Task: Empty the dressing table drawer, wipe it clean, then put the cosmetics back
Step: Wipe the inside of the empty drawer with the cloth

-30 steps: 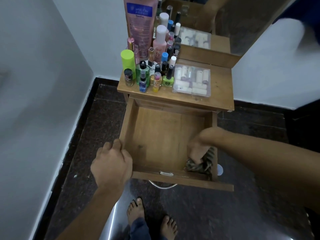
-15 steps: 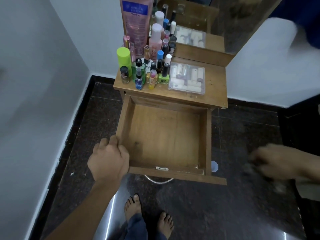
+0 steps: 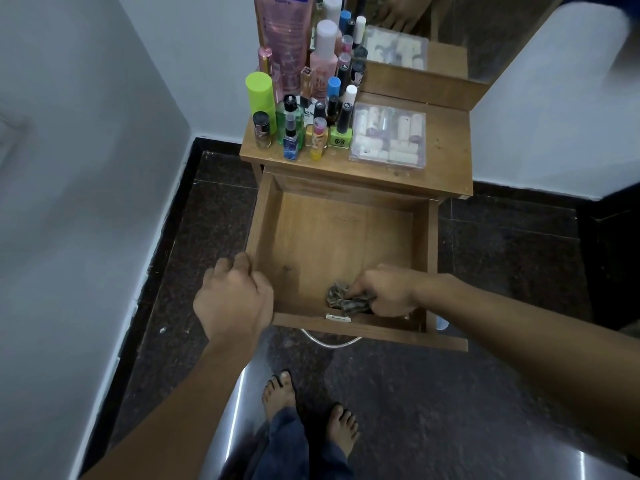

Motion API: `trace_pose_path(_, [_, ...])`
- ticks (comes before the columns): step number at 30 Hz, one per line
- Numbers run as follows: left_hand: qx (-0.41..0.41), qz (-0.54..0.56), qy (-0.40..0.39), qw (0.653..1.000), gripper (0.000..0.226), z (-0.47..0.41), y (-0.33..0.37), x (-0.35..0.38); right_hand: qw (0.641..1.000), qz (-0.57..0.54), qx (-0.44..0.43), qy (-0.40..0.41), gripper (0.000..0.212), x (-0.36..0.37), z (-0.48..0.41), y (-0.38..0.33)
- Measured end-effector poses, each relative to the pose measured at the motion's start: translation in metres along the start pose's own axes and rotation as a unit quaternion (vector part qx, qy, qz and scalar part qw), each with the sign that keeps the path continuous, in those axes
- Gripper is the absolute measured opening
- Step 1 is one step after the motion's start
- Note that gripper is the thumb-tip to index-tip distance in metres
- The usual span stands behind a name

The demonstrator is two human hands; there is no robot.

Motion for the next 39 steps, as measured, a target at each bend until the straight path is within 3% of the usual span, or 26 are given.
trace_pose_path(5, [-0.006,0.003,-0.005,1.000,0.053,0.000,0.002,-0.001,0.997,-0.045,0.034,-0.060,0.045,-0.013,0.014,0.001])
trace_pose_path(11, [-0.001,0.004,-0.010,1.000,0.052,0.001,0.003,-0.001,0.991,0.034,0.083,-0.096,0.032,-0.029,0.046,0.006])
trace_pose_path(15, [-0.001,0.011,-0.005,1.000,0.051,0.002,0.004,-0.002,0.971,0.087,0.148,-0.168,0.021,-0.026,0.093,0.031])
trace_pose_path(19, [0.004,0.016,-0.005,1.000,0.051,0.003,0.006,-0.003,0.913,0.219,0.261,-0.225,0.048,-0.009,0.139,0.056])
trace_pose_path(21, [0.009,0.016,-0.001,1.000,0.051,0.005,0.007,-0.004,0.925,0.199,0.279,-0.166,0.044,-0.008,0.146,0.058])
trace_pose_path(24, [0.007,0.011,0.001,1.000,0.050,0.006,0.009,-0.007,0.959,0.075,0.275,0.006,0.032,-0.017,0.138,0.049])
trace_pose_path(27, [0.005,0.007,0.004,1.000,0.042,0.007,0.010,-0.007,0.959,-0.059,0.237,0.145,0.027,-0.022,0.119,0.023])
trace_pose_path(31, [-0.017,0.006,0.000,1.000,0.026,0.005,0.009,-0.006,0.937,-0.227,0.203,0.169,0.035,-0.011,0.085,-0.014])
trace_pose_path(34, [-0.019,0.002,0.005,1.000,0.027,0.005,0.010,-0.008,0.903,-0.347,0.217,0.131,0.028,0.006,0.048,-0.033])
trace_pose_path(36, [-0.012,0.005,0.010,1.000,0.036,0.005,0.012,-0.008,0.839,-0.466,0.232,0.159,0.025,0.012,0.023,-0.045])
trace_pose_path(37, [-0.009,0.006,0.011,1.000,0.041,0.004,0.012,-0.008,0.769,-0.566,0.235,0.181,0.025,0.012,0.010,-0.052])
trace_pose_path(39, [-0.009,0.000,0.008,1.000,0.044,0.003,0.011,-0.009,0.593,-0.752,0.221,0.185,0.024,0.001,-0.012,-0.065])
Point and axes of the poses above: each hand's wrist, its own z-axis away from the middle knuckle, its own x-axis out of the palm, y = z × x, the point moved 1 cm from there along -z, towards the middle knuckle, and after that the axes turned 10 degrees about z, right-handed, at the moved point
